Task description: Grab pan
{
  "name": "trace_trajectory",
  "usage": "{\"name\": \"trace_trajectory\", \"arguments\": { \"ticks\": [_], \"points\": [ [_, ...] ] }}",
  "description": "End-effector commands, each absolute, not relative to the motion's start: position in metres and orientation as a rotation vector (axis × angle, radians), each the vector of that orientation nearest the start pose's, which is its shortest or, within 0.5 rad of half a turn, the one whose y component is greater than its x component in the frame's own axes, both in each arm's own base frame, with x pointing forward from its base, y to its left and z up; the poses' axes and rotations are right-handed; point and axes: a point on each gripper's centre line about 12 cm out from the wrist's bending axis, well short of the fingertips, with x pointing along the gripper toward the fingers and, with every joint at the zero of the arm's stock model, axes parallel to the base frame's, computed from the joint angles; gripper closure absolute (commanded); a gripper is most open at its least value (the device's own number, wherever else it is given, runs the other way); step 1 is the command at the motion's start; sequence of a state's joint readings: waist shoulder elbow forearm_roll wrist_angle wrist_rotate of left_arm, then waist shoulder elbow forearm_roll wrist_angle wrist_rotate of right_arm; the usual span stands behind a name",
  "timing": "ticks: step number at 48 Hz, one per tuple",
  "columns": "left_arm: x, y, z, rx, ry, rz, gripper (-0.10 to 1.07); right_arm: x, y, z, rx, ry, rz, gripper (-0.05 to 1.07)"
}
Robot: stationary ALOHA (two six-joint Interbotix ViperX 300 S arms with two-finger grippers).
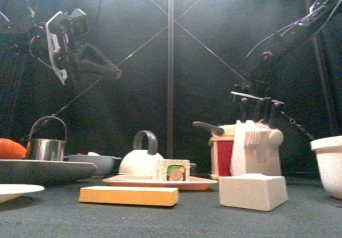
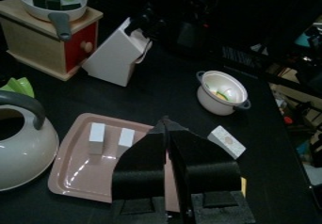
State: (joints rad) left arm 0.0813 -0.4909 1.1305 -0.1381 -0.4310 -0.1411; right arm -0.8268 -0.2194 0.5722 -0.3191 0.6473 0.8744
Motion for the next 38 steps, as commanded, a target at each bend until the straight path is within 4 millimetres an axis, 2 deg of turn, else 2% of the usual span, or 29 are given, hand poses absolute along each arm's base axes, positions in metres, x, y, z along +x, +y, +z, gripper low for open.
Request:
{"name": "trace_trajectory", "arguments": {
  "ticks": [1,12,21,33,38],
  "points": [
    [0.268,0.029,0.222,-0.266,0.17,0.165,0.6,0.21,-0.263,0.257,0.828,0.572,-1.206,0.75],
    [0.268,0.029,0.222,-0.266,0.168,0.165,0.6,0.205,-0.254,0.27,0.839,0.516,-1.189,0.77],
    [0.268,0.029,0.222,-0.268,0.17,0.165,0.6,0.204,-0.251,0.271,0.852,0.494,-1.176,0.77],
    [0.268,0.031,0.223,-0.265,0.167,0.172,0.6,0.212,-0.246,0.271,0.846,0.494,-1.147,0.77],
    [0.268,0.031,0.223,-0.267,0.167,0.172,0.6,0.218,-0.238,0.275,0.834,0.496,-1.116,0.77]
  ]
}}
